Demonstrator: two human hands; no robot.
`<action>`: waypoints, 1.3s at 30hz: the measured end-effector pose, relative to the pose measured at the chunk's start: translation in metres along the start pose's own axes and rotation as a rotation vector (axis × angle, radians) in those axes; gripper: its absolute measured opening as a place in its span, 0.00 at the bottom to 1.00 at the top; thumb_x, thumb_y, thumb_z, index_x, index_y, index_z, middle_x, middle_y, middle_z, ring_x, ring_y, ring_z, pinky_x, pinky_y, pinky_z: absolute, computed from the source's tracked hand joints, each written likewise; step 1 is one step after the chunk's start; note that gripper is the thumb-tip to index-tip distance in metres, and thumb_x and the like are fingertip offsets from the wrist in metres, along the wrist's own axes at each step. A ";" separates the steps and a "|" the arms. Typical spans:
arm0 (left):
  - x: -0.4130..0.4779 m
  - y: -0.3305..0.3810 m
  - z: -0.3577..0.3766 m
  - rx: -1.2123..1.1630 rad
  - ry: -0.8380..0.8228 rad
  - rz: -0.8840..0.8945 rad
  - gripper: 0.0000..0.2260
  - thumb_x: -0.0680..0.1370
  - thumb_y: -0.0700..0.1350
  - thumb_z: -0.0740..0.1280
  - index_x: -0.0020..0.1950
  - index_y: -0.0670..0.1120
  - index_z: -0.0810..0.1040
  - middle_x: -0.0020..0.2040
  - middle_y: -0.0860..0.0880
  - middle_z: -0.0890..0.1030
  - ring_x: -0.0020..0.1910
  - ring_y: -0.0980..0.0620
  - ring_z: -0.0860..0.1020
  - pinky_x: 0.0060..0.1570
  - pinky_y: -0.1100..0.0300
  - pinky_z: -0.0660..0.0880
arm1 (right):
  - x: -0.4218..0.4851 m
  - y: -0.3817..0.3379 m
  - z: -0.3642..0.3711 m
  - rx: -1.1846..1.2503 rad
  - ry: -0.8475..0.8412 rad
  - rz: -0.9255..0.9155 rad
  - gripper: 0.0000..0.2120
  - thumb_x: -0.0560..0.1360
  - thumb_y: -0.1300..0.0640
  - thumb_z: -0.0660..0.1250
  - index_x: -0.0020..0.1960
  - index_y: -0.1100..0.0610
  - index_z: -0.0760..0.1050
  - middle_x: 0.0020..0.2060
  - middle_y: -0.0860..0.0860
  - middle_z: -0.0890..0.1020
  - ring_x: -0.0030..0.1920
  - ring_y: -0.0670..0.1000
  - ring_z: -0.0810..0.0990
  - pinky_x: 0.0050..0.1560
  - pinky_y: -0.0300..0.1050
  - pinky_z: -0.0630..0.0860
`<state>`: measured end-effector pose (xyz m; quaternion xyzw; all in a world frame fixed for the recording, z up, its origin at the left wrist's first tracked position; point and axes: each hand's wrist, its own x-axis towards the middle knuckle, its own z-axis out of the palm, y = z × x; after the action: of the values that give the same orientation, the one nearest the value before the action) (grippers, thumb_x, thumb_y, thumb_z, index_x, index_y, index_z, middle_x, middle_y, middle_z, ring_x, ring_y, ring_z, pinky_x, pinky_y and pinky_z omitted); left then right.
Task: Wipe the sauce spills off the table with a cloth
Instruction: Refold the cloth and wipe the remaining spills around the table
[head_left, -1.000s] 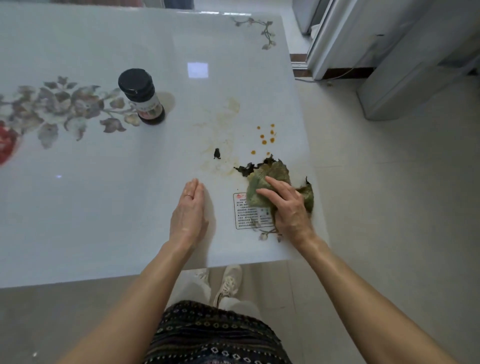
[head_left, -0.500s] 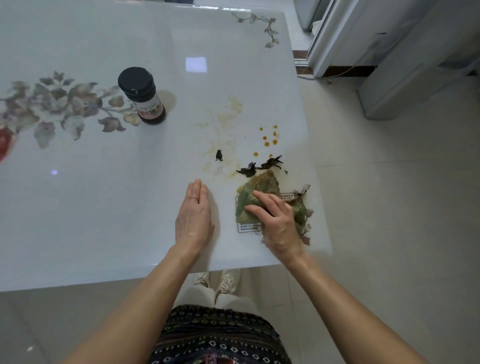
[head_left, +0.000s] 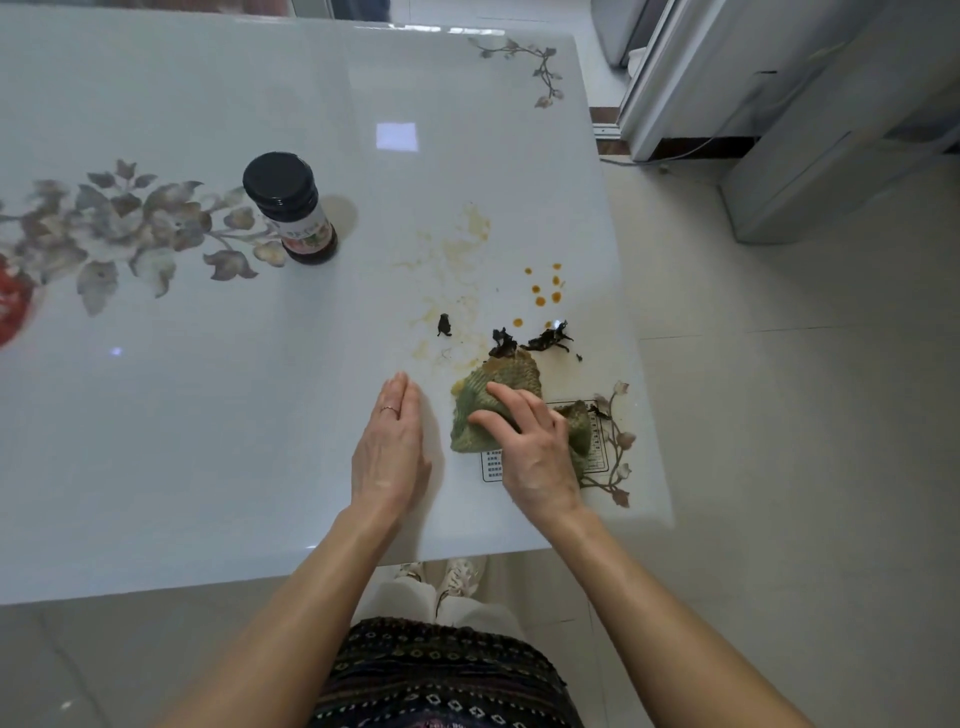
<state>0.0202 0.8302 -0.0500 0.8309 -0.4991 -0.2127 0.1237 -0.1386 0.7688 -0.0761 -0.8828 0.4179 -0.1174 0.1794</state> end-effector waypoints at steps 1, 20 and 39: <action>0.000 0.000 0.000 -0.004 -0.001 -0.003 0.30 0.76 0.31 0.54 0.77 0.43 0.50 0.78 0.48 0.49 0.76 0.52 0.50 0.71 0.61 0.55 | 0.002 0.001 -0.001 0.001 -0.005 0.021 0.24 0.68 0.71 0.67 0.58 0.50 0.77 0.68 0.51 0.71 0.67 0.55 0.67 0.60 0.58 0.69; 0.018 -0.011 -0.017 -0.129 0.048 -0.083 0.28 0.75 0.33 0.55 0.75 0.40 0.56 0.76 0.42 0.56 0.71 0.42 0.63 0.63 0.49 0.68 | 0.035 -0.063 0.019 -0.071 -0.075 0.044 0.31 0.66 0.63 0.74 0.65 0.46 0.71 0.73 0.56 0.62 0.68 0.60 0.65 0.55 0.57 0.71; 0.028 -0.019 -0.022 -0.077 0.058 -0.054 0.27 0.74 0.31 0.56 0.74 0.39 0.59 0.74 0.40 0.60 0.69 0.41 0.66 0.63 0.50 0.68 | 0.080 -0.071 0.027 -0.061 -0.081 0.060 0.26 0.69 0.63 0.69 0.66 0.51 0.72 0.74 0.58 0.62 0.70 0.61 0.62 0.59 0.59 0.70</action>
<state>0.0575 0.8140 -0.0455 0.8446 -0.4640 -0.2108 0.1642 -0.0300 0.7539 -0.0665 -0.8789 0.4401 -0.0633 0.1728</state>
